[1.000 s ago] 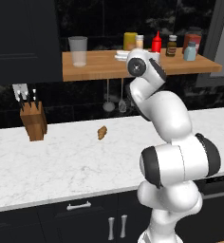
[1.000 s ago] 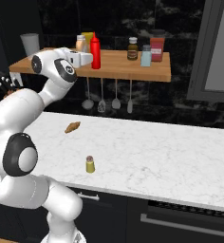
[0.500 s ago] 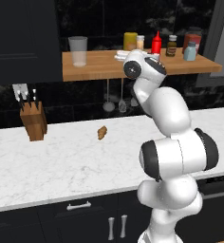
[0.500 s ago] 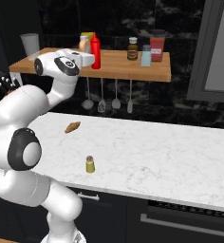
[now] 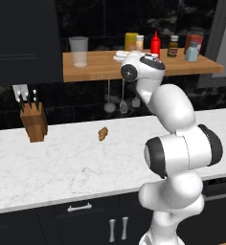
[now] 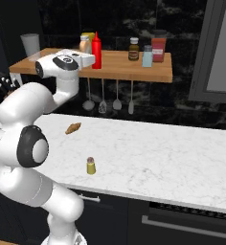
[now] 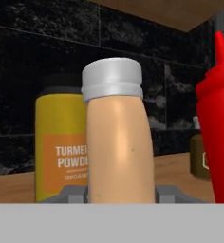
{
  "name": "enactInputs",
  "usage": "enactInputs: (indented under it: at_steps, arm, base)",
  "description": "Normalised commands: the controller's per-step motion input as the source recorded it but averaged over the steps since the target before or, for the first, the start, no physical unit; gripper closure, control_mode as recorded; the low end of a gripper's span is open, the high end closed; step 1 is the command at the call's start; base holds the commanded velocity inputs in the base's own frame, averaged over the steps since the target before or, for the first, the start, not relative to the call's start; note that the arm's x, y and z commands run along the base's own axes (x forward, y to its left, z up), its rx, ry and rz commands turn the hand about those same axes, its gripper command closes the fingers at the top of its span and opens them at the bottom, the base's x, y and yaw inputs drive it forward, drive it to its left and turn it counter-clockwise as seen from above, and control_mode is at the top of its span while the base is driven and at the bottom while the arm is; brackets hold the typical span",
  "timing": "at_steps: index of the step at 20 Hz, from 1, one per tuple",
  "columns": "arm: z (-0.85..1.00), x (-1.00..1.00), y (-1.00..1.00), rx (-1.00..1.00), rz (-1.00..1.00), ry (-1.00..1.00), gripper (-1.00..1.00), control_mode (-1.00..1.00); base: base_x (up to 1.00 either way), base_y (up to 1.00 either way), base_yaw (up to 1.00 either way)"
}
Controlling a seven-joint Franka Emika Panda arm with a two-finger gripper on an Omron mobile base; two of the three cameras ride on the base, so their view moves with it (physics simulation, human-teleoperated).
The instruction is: Put the shaker and condiment bottle from the counter next to their counterparts in the cabinet.
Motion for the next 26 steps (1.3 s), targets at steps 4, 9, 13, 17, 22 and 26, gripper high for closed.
enactInputs:
  at_steps: [4, 9, 13, 17, 22, 26]
  arm:
    - [-0.09, 0.02, 0.0, 0.0, 0.0, 0.0, -1.0, -1.0]
    - [0.0, 0.0, -0.02, 0.0, 0.0, 0.0, -1.0, -1.0]
    - [0.0, 0.0, 0.0, 0.01, 0.0, 0.03, -1.0, -1.0]
    - [-0.14, -0.05, 0.11, 0.02, 0.0, 0.1, -1.0, -1.0]
    - [-0.32, -0.29, 0.33, 0.0, 0.0, 0.09, -1.0, -1.0]
    - [-0.24, -0.4, 0.29, 0.01, 0.0, 0.06, -1.0, -1.0]
  base:
    - [0.0, 0.0, 0.0]
    - [0.0, 0.0, 0.0]
    - [0.0, 0.0, 0.0]
    - [0.0, 0.0, 0.0]
    - [0.0, 0.0, 0.0]
    - [0.0, 0.0, 0.0]
